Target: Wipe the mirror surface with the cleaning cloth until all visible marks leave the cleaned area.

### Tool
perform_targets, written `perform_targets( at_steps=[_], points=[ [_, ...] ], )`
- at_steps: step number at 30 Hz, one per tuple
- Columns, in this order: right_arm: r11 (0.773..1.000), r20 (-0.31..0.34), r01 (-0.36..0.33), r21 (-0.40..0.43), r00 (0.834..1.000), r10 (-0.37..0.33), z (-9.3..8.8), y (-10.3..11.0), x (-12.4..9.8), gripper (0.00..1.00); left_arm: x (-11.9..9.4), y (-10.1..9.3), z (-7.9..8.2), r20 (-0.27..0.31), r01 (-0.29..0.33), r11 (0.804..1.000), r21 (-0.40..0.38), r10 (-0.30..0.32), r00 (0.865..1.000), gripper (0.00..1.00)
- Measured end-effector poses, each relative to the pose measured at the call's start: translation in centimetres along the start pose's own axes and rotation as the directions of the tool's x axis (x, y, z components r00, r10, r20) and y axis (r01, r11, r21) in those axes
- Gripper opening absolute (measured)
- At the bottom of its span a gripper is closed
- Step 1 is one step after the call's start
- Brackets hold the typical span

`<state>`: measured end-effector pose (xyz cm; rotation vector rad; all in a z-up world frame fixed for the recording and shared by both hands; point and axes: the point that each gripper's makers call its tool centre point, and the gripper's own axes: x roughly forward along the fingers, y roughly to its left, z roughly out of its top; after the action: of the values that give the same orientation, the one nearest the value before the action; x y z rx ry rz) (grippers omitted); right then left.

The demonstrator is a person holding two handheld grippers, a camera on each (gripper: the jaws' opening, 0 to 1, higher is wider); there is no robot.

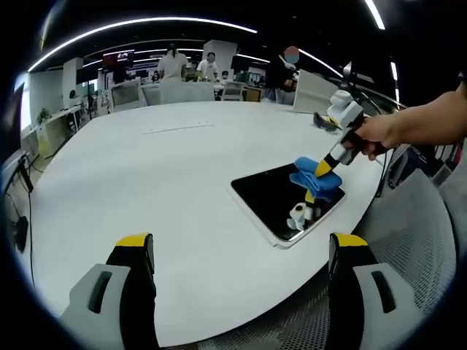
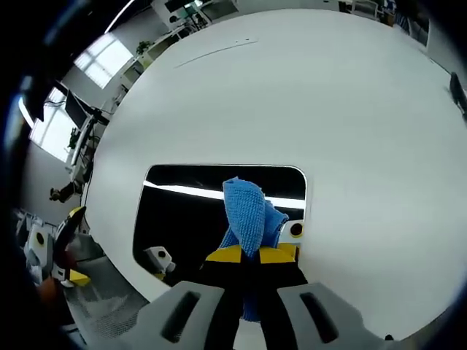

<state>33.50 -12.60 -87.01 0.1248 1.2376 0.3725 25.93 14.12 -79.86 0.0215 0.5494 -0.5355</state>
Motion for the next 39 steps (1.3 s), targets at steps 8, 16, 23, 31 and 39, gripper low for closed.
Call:
perform_targets(
  at_steps=[8,16,23,31,39],
  points=[
    [1.000,0.007,0.021,0.017,1.000,-0.021,-0.2,-1.5,-0.6,0.00,-0.1,-0.1,0.0,0.000,0.002,1.000,-0.002,-0.002,1.000,0.99],
    [0.999,0.004,0.037,0.032,0.999,-0.037,-0.3,-2.2,-0.9,0.00,0.0,-0.1,-0.1,-0.003,0.005,1.000,-0.001,-0.005,1.000,0.99],
    [0.999,0.003,0.044,0.031,0.999,-0.044,-0.4,-2.2,-0.8,0.00,0.0,-0.1,0.0,-0.001,0.004,1.000,-0.001,-0.004,1.000,0.99],
    [0.998,0.004,0.048,0.034,0.999,-0.048,-0.4,-2.5,-0.8,0.00,0.0,-0.2,0.0,-0.003,0.005,1.000,-0.001,-0.005,1.000,0.99],
    [0.998,0.002,0.050,0.047,0.999,-0.050,-0.4,-2.5,-0.7,0.00,0.0,0.0,-0.2,-0.009,0.001,1.000,0.001,-0.001,1.000,0.99]
  ],
)
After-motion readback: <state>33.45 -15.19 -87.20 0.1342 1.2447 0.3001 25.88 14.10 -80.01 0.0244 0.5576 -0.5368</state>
